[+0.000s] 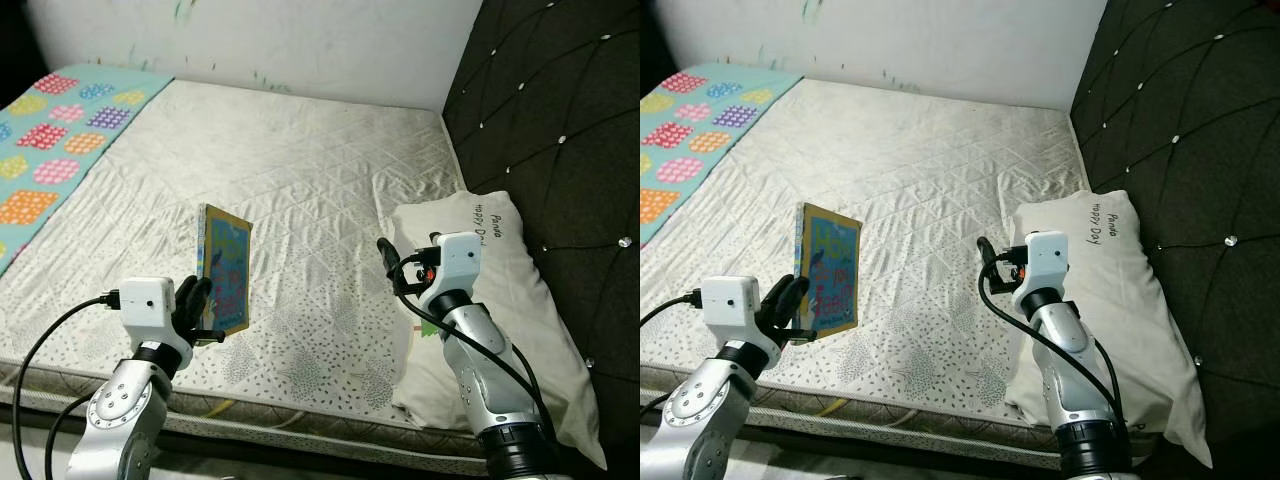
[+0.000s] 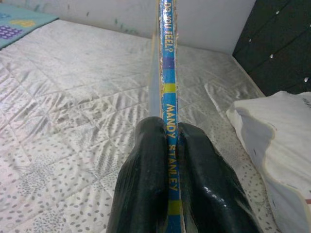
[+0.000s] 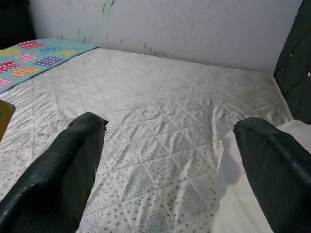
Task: Clean up the room
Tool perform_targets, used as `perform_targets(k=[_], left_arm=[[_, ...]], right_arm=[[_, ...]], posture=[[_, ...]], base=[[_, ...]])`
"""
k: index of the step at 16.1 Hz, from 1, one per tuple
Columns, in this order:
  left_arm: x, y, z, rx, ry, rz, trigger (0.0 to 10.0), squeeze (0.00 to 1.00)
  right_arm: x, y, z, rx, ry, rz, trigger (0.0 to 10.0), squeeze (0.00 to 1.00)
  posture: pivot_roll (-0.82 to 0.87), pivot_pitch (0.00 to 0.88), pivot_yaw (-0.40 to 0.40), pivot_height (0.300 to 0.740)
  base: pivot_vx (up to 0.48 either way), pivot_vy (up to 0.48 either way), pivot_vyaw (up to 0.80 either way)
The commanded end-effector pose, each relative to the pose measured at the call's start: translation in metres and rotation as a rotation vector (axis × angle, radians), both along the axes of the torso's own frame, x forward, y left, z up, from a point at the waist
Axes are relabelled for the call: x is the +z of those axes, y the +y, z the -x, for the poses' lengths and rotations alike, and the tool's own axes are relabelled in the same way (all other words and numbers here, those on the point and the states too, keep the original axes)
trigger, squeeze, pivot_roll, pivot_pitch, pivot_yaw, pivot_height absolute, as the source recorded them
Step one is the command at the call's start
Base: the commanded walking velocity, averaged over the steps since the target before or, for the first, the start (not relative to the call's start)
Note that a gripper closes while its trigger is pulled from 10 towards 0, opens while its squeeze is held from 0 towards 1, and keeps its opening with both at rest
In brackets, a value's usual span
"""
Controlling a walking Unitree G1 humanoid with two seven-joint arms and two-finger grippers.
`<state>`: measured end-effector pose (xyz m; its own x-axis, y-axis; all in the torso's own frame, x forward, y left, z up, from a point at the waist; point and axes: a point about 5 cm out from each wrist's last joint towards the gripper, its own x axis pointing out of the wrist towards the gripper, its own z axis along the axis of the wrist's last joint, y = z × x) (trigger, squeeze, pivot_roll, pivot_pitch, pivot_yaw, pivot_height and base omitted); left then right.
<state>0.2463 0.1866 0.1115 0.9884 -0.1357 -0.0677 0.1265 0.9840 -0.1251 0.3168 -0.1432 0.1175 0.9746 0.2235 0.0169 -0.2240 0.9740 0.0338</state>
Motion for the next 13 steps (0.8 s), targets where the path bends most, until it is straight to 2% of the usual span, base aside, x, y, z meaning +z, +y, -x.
perform_targets(k=[1,7,9,13], left_arm=[[0.012,-0.002,0.001,-0.016,-0.056,0.015,10.0,0.0],[0.015,-0.003,0.004,0.024,-0.064,0.096,10.0,0.0],[0.017,-0.007,0.003,-0.021,-0.073,0.08,10.0,0.0],[0.022,-0.01,-0.003,-0.013,-0.088,0.106,10.0,0.0]], right_arm=[[0.0,-0.005,0.002,-0.024,0.006,-0.008,10.0,0.0],[-0.001,-0.01,0.01,-0.039,0.03,-0.022,10.0,0.0],[-0.001,-0.011,0.012,-0.031,0.039,-0.023,10.0,0.0],[-0.001,-0.013,0.014,-0.03,0.044,-0.02,10.0,0.0]], posture=[[0.04,0.065,-0.105,0.74],[0.02,0.105,-0.117,0.74],[0.02,0.116,-0.12,0.74],[0.01,0.12,-0.116,0.74]], base=[[0.0,0.0,0.0],[0.0,0.0,0.0],[0.0,0.0,0.0],[0.0,0.0,0.0]])
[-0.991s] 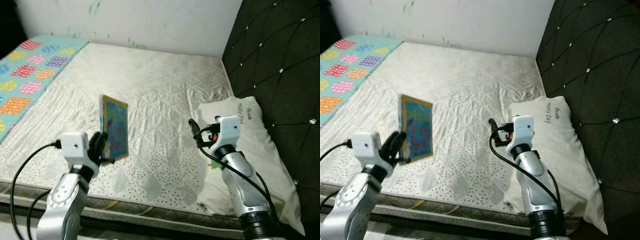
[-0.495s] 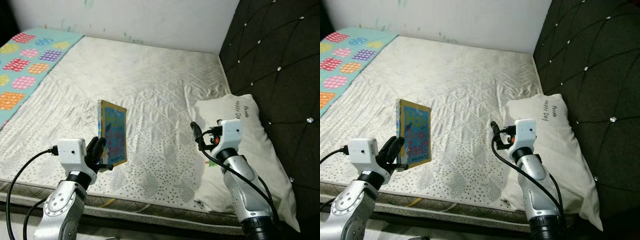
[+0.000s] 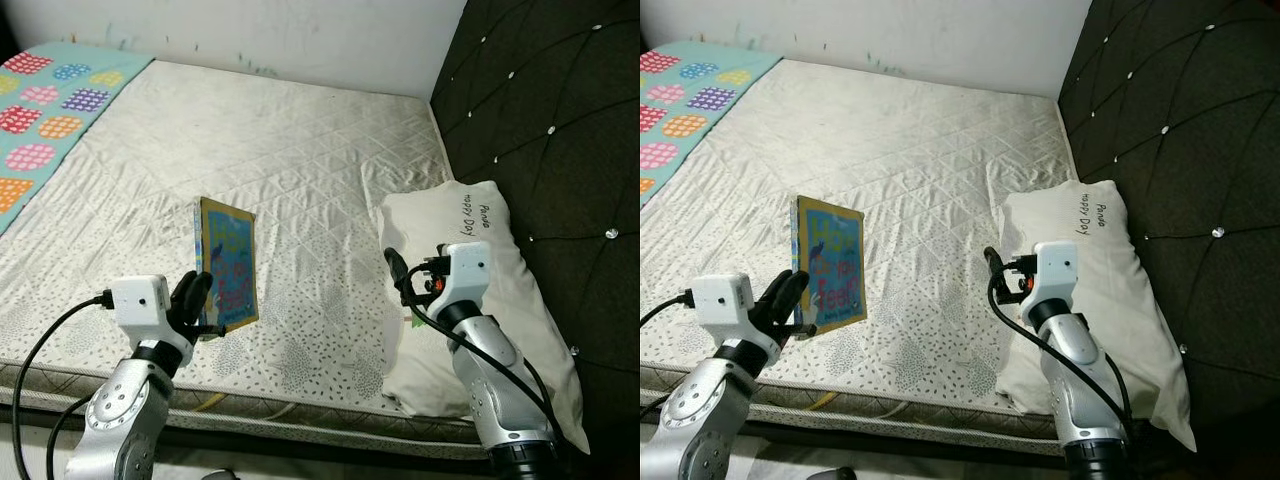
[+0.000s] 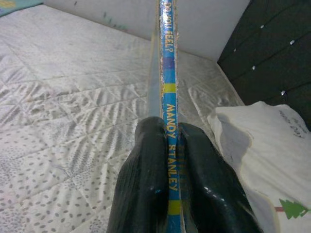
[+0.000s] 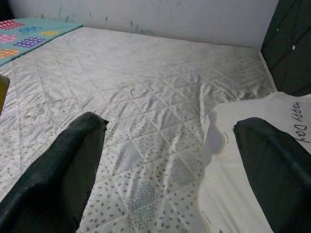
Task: Clean up the room
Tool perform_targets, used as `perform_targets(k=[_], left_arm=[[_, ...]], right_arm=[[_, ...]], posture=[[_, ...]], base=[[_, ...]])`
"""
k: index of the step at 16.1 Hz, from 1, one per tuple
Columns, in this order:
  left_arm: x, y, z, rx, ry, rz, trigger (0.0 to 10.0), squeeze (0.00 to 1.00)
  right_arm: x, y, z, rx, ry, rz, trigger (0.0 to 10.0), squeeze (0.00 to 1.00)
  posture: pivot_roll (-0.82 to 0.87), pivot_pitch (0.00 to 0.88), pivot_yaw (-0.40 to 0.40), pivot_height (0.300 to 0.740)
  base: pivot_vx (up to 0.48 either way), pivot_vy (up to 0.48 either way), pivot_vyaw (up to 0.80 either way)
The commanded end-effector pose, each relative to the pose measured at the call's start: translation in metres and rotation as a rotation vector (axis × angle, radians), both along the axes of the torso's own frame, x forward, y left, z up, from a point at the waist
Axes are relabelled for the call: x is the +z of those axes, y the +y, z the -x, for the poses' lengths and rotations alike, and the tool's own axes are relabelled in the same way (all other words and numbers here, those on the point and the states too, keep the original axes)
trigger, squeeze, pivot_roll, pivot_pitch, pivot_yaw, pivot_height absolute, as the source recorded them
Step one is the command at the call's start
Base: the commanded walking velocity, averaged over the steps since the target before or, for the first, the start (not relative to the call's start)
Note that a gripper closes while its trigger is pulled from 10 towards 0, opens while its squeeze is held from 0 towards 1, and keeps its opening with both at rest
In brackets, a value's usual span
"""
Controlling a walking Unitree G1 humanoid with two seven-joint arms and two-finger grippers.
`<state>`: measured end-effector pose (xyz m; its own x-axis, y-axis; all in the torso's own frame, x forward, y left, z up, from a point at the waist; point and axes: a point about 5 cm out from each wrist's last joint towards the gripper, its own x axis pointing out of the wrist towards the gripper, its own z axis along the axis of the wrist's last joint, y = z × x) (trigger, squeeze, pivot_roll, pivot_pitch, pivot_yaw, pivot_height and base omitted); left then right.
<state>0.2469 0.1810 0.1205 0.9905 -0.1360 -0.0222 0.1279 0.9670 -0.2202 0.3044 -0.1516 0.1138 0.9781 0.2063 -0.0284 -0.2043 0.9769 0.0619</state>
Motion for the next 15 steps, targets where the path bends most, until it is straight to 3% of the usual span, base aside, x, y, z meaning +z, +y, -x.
perform_targets(k=[1,15], left_arm=[[0.0145,-0.0044,-0.003,-0.012,-0.061,0.01,10.0,0.0],[0.0182,-0.0058,-0.0071,0.033,-0.077,0.048,10.0,0.0]], right_arm=[[0.0035,-0.004,0.0011,-0.01,-0.006,-0.001,10.0,0.0],[0.006,-0.0022,-0.0002,0.013,0.001,0.003,10.0,0.0]], posture=[[0.0,0.122,-0.116,0.74],[0.0,0.137,-0.122,0.74]], base=[[0.0,0.0,0.0],[0.0,0.0,0.0]])
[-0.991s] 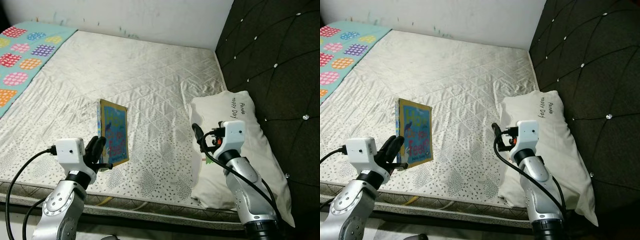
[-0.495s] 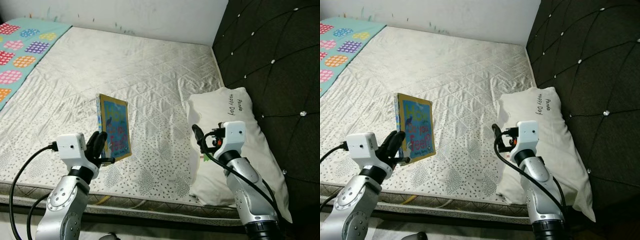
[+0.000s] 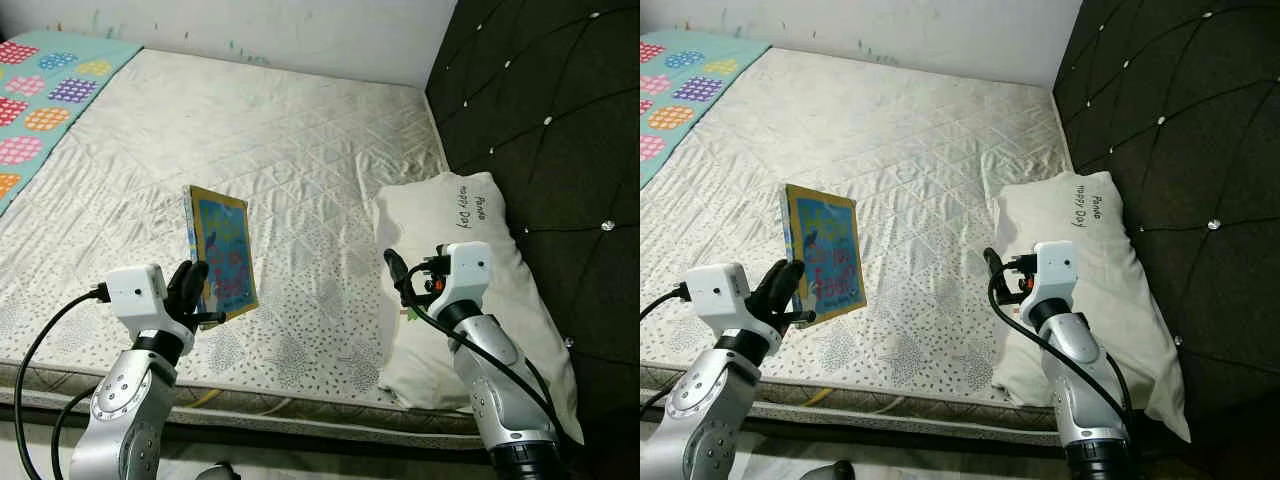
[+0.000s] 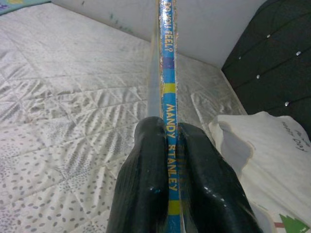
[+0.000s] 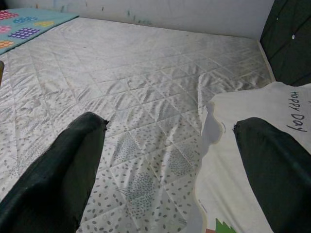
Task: Clean up the room
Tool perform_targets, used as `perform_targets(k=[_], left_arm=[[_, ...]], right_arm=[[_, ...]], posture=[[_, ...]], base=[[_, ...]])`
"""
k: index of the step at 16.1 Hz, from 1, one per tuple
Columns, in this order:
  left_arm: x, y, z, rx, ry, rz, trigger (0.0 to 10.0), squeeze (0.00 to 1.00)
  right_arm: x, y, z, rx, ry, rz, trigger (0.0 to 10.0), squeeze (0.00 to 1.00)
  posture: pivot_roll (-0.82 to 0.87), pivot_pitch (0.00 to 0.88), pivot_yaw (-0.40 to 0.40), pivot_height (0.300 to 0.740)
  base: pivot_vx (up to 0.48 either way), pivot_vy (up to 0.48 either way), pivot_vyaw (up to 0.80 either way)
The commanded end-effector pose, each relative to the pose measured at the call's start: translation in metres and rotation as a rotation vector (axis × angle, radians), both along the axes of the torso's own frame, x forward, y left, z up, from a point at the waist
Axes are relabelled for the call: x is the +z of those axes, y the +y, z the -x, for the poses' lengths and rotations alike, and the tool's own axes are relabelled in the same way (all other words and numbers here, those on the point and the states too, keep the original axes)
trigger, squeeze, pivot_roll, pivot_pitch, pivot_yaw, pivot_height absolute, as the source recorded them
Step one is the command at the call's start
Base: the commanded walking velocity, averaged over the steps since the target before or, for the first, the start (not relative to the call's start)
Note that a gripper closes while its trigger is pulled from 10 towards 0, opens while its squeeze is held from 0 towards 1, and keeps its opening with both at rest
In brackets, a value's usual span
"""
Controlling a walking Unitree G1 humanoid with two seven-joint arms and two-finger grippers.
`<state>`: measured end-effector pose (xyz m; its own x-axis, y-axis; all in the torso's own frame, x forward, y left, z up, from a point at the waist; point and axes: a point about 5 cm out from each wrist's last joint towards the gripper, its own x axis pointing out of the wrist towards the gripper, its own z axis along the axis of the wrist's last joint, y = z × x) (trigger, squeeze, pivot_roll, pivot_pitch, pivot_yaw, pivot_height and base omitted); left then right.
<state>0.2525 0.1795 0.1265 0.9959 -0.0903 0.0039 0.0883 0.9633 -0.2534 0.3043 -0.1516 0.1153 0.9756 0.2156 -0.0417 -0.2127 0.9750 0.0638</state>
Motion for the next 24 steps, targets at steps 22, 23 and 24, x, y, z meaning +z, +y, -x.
perform_targets(k=[22,23,24], left_arm=[[0.0163,-0.0042,-0.0019,-0.008,-0.082,0.036,10.0,0.0],[0.0166,-0.0041,-0.0019,-0.009,-0.084,0.038,10.0,0.0],[0.0167,-0.0041,-0.002,-0.01,-0.084,0.039,10.0,0.0]], right_arm=[[0.0034,-0.0002,-0.0024,0.02,-0.002,-0.004,10.0,0.0],[0.0034,-0.0001,-0.0026,0.02,-0.001,-0.003,10.0,0.0],[0.0034,-0.0001,-0.0028,0.021,-0.002,-0.002,10.0,0.0]], posture=[[-0.01,0.14,-0.121,0.604],[0.0,0.138,-0.123,0.604],[0.0,0.138,-0.123,0.604]], base=[[0.025,0.0,0.0],[0.296,0.0,0.0],[0.3,0.0,0.0]])
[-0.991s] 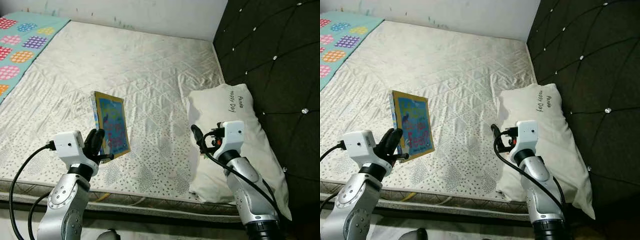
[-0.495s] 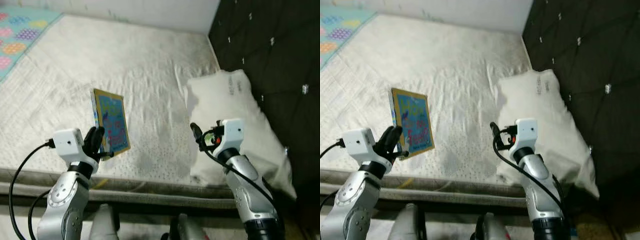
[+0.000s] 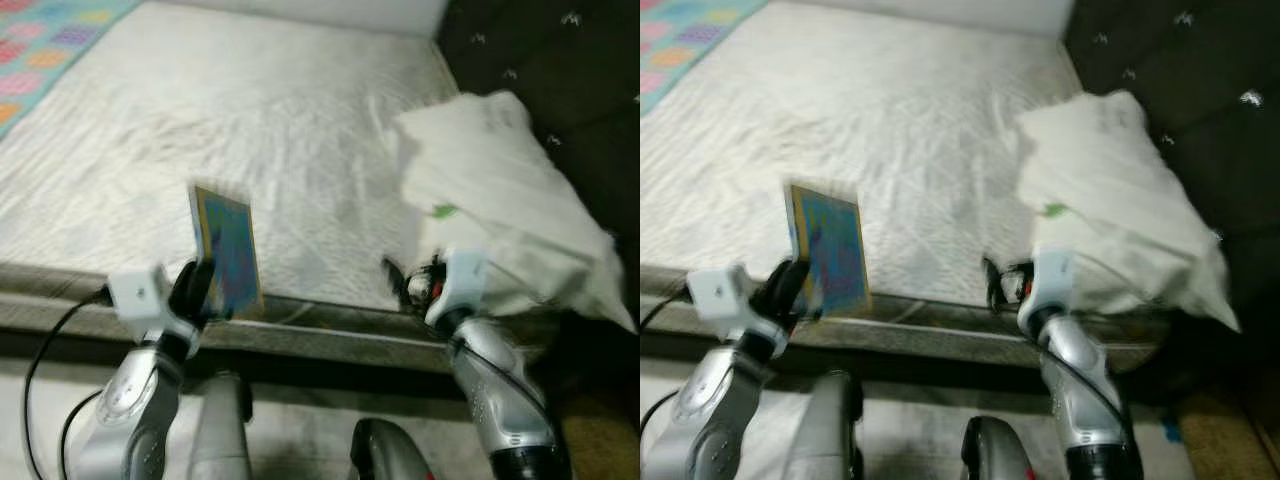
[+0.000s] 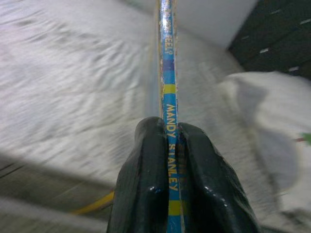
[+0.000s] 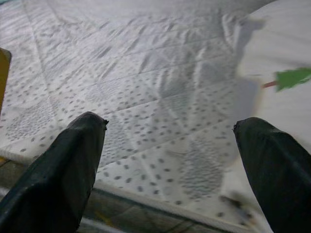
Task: Clean up the room
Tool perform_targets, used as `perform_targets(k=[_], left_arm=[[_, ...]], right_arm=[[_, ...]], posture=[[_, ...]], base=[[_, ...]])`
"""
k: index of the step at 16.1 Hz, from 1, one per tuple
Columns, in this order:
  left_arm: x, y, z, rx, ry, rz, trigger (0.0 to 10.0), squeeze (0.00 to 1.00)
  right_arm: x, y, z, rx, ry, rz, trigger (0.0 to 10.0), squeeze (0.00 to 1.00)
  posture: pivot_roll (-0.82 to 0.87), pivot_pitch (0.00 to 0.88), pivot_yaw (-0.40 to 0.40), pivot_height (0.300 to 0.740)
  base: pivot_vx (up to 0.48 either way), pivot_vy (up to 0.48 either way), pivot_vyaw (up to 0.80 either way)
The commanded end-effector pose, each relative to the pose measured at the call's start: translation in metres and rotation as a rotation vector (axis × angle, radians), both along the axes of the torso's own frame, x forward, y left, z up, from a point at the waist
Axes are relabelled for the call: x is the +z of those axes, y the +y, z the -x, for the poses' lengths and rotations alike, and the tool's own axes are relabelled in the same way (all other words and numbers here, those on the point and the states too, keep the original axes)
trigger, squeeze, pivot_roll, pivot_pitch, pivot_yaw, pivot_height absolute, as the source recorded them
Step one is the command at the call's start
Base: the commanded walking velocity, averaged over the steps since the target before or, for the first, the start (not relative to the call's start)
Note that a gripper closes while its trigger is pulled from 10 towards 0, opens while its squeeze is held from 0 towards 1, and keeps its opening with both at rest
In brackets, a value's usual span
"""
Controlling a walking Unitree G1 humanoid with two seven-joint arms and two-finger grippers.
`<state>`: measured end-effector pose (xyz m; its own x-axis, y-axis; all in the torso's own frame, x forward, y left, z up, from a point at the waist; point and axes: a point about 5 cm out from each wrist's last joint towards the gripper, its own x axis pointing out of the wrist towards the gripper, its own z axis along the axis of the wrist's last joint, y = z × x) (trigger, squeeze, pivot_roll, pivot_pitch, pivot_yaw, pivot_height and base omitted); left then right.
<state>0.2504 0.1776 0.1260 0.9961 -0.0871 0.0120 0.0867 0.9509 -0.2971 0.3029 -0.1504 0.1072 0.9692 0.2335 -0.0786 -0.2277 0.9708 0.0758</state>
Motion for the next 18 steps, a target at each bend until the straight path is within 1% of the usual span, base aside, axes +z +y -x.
perform_targets(k=[1,13,14,18], left_arm=[[0.0176,-0.0022,-0.0042,-0.013,-0.082,-0.006,10.0,0.0],[0.0193,-0.0046,-0.006,-0.037,-0.092,0.007,10.0,0.0],[0.018,-0.005,-0.0065,-0.039,-0.084,0.01,10.0,0.0],[0.0147,-0.0093,-0.0069,-0.037,-0.066,0.016,10.0,0.0]], right_arm=[[0.0114,-0.001,-0.0042,0.004,-0.041,0.002,10.0,0.0],[0.0101,-0.0009,-0.004,0.009,-0.042,0.008,10.0,0.0],[0.0101,-0.0007,-0.004,0.009,-0.042,0.008,10.0,0.0],[0.0106,-0.0008,-0.0046,0.006,-0.043,0.006,10.0,0.0]], posture=[[0.0,0.138,-0.123,0.604],[0.0,0.125,-0.122,0.604],[0.0,0.125,-0.122,0.604],[0.0,0.126,-0.122,0.604]], base=[[0.334,0.0,0.0],[0.374,0.0,0.0],[0.274,0.0,0.0],[0.0,0.0,0.0]])
